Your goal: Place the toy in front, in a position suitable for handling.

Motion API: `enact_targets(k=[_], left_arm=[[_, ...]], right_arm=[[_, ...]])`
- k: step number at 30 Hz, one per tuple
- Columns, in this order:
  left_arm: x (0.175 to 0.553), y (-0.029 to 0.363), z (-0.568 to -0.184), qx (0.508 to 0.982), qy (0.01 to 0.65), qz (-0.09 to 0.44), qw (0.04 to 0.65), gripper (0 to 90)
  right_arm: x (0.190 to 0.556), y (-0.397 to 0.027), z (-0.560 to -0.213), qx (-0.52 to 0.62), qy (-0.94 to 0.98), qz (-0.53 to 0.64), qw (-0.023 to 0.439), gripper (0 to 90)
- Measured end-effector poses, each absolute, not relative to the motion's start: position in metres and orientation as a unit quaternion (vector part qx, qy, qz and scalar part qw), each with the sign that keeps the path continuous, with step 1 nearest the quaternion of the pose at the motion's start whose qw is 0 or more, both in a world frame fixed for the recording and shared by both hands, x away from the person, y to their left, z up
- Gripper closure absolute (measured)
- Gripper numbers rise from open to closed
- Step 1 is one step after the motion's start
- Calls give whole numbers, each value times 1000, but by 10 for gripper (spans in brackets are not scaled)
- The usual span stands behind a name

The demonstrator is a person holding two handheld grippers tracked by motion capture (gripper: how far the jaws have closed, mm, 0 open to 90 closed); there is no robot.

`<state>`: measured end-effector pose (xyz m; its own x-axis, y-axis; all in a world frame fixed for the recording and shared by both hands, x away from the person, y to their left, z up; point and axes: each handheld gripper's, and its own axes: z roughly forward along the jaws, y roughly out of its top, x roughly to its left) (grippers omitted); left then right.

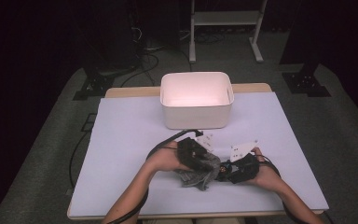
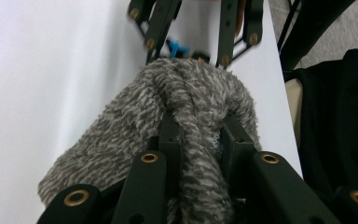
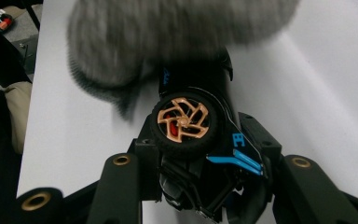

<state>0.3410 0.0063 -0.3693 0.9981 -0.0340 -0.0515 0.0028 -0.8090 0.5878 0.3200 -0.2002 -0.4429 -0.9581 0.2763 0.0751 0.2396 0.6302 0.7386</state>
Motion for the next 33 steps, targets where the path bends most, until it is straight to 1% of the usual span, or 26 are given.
enact_targets(k=[3,6,9,11,12,13,14,15,19,20,24,25,29,33], left_arm=[[340,-10,-370,952,-23,-35,304,740],[341,-8,-369,952,-22,-38,302,740],[341,6,-369,952,-10,-36,304,740],[343,24,-368,947,6,-33,318,740],[343,30,-367,945,14,-33,324,740],[343,30,-367,945,14,-33,324,740],[343,37,-366,944,19,-33,327,740],[343,46,-364,945,24,-26,326,740],[343,58,-361,943,34,-19,331,740],[342,66,-359,942,39,-15,333,740],[341,80,-359,939,50,-11,340,739],[340,87,-360,938,55,-10,342,739],[339,99,-364,936,64,-10,347,739],[338,112,-368,931,77,-12,356,739]], right_arm=[[320,-201,-443,142,903,406,23,567],[320,-201,-443,142,902,407,22,567],[321,-201,-443,142,902,407,21,566],[322,-201,-444,151,900,409,12,556],[323,-201,-444,154,899,410,7,541],[324,-201,-444,160,899,407,-1,507],[324,-201,-444,160,899,407,-1,507],[324,-198,-445,165,898,407,-2,419],[324,-194,-441,164,899,406,-7,391],[324,-189,-434,160,905,394,0,373],[325,-179,-425,147,916,374,6,370],[326,-169,-419,134,927,351,15,367],[328,-154,-412,125,937,324,18,372],[336,-132,-411,120,948,293,11,439]])
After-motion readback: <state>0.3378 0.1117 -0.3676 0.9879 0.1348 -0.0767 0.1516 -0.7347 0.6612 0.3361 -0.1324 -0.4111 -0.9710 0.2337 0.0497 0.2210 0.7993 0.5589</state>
